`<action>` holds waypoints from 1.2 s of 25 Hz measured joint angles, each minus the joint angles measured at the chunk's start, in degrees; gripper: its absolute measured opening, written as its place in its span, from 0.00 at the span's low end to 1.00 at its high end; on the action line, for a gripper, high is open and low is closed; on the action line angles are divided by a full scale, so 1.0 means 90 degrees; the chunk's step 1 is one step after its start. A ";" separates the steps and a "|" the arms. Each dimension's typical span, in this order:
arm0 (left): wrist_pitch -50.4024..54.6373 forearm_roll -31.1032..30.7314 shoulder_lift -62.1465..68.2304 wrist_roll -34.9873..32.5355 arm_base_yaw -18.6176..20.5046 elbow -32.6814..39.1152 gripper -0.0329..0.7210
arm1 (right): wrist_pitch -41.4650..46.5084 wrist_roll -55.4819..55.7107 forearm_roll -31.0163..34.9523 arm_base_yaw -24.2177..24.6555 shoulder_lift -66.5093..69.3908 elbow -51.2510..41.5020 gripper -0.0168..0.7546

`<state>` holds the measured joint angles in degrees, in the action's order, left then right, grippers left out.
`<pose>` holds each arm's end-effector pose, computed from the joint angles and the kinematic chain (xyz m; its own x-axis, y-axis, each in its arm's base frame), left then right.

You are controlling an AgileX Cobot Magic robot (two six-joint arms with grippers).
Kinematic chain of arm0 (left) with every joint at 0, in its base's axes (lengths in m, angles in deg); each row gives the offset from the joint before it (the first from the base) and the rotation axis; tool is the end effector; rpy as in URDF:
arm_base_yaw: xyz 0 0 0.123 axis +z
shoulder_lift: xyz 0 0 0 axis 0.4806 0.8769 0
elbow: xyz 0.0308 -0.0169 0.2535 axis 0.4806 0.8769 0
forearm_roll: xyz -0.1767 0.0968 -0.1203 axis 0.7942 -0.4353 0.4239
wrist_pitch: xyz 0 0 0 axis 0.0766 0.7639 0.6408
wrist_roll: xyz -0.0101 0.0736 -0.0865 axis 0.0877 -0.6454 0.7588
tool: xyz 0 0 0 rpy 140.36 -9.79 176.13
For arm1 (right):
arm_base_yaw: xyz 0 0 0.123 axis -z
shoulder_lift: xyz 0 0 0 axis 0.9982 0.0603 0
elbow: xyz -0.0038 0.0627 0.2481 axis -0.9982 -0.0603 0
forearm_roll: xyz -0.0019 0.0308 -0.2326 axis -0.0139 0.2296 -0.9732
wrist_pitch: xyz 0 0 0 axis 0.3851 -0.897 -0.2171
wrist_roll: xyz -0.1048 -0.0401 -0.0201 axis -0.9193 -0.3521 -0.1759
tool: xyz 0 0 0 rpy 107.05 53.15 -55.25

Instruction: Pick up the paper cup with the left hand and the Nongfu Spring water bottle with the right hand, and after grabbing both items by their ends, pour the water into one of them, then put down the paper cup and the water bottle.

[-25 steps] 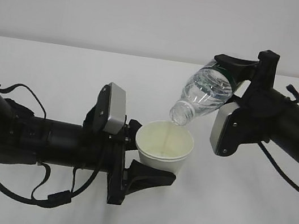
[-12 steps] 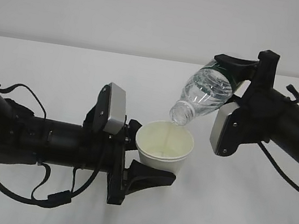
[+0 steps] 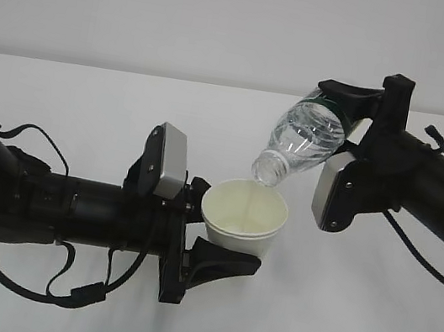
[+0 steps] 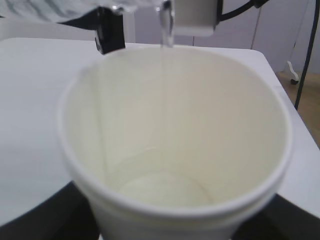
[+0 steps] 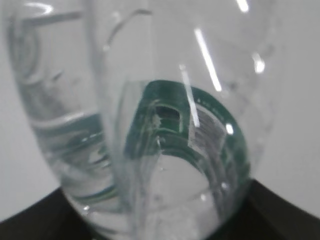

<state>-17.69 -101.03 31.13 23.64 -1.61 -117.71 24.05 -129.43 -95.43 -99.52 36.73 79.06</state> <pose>0.2505 -0.2462 0.0908 -0.0427 0.1939 -0.9801 0.9863 0.1649 -0.0103 0.3200 0.1160 0.1604 0.5643 -0.8241 0.0487 -0.0180 -0.0712 -0.9973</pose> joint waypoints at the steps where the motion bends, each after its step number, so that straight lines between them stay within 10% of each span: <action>1: 0.0000 0.0000 0.0000 0.0000 0.0000 0.0000 0.69 | 0.0000 0.0000 0.0000 0.0000 0.0000 0.0000 0.62; 30: 0.0000 0.0000 0.0000 0.0000 0.0000 0.0000 0.69 | -0.0099 -0.0028 -0.0023 0.0000 0.0000 0.0000 0.62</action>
<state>-17.69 -101.03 31.13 23.64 -1.61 -117.71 23.16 -129.69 -95.63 -99.52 36.73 79.06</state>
